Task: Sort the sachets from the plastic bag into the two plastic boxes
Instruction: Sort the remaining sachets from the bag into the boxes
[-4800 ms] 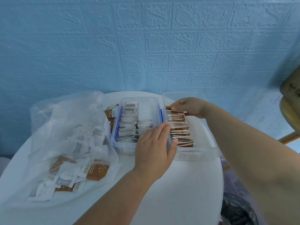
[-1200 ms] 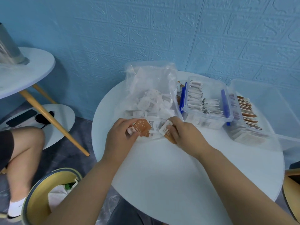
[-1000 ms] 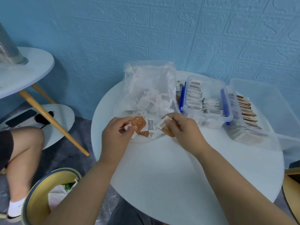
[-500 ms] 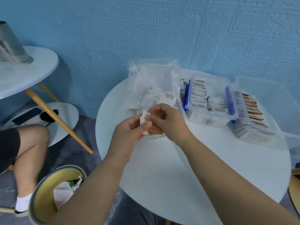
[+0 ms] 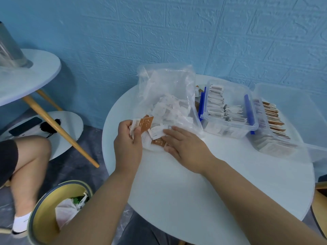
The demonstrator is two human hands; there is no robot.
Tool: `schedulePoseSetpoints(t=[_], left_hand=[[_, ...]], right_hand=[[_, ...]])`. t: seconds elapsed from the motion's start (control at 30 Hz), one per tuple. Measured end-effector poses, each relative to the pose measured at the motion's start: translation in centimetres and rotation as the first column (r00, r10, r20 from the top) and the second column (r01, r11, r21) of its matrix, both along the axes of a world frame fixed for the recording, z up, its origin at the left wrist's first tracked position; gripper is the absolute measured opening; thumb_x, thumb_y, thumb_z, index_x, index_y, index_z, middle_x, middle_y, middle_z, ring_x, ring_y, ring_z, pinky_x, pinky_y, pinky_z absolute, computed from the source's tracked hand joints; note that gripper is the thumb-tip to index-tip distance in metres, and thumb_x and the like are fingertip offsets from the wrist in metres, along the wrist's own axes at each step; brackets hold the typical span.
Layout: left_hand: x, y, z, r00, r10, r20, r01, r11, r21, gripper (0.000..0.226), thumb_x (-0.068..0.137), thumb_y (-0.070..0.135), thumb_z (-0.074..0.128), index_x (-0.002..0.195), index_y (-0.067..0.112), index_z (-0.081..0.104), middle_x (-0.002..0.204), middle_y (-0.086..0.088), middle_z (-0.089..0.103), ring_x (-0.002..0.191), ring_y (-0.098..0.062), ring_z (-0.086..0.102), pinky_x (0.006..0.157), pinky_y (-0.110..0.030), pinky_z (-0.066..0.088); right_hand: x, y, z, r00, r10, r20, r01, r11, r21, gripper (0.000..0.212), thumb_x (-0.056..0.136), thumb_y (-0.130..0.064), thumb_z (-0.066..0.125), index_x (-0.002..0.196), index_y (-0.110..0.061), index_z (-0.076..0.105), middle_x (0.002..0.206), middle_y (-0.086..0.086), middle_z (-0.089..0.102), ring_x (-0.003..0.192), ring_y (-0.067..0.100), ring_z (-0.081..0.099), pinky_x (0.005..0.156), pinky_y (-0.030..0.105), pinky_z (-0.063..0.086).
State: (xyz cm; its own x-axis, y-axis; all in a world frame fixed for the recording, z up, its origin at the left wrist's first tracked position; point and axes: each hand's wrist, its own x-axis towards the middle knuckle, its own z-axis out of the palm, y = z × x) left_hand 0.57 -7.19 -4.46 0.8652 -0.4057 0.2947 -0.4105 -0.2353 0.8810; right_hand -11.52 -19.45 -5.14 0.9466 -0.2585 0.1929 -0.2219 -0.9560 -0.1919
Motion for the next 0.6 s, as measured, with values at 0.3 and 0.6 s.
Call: schedulePoseSetpoints(t=[0.3,0.6], left_hand=[[0.1,0.0,-0.4,0.966,-0.228,0.124,0.216,0.971,0.104,0.019,0.096,0.018,0.047,0.113,0.011,0.046,0.098,0.005,0.058,0.083,-0.013,0.058,0.065,-0.013,0.046],[-0.3,-0.5,-0.1,0.966,-0.155,0.209,0.094,0.957,0.275,0.027,0.098,0.018,0.04,0.121,0.004,0.041,0.104,-0.014,0.062,0.088,-0.031,0.06,0.066,-0.029,0.042]], right_hand=[[0.8,-0.5,0.6,0.99,-0.113,-0.085,0.119,0.99,0.072,0.047,0.092,-0.045,0.048,0.133,-0.025,0.049,0.148,-0.004,0.035,0.138,0.018,0.024,0.113,0.031,0.021],[-0.3,0.1,-0.2,0.996,-0.073,0.056,0.066,0.991,0.116,0.036,0.083,-0.032,0.063,0.111,-0.009,0.068,0.13,0.009,0.056,0.127,0.031,0.046,0.106,0.033,0.027]])
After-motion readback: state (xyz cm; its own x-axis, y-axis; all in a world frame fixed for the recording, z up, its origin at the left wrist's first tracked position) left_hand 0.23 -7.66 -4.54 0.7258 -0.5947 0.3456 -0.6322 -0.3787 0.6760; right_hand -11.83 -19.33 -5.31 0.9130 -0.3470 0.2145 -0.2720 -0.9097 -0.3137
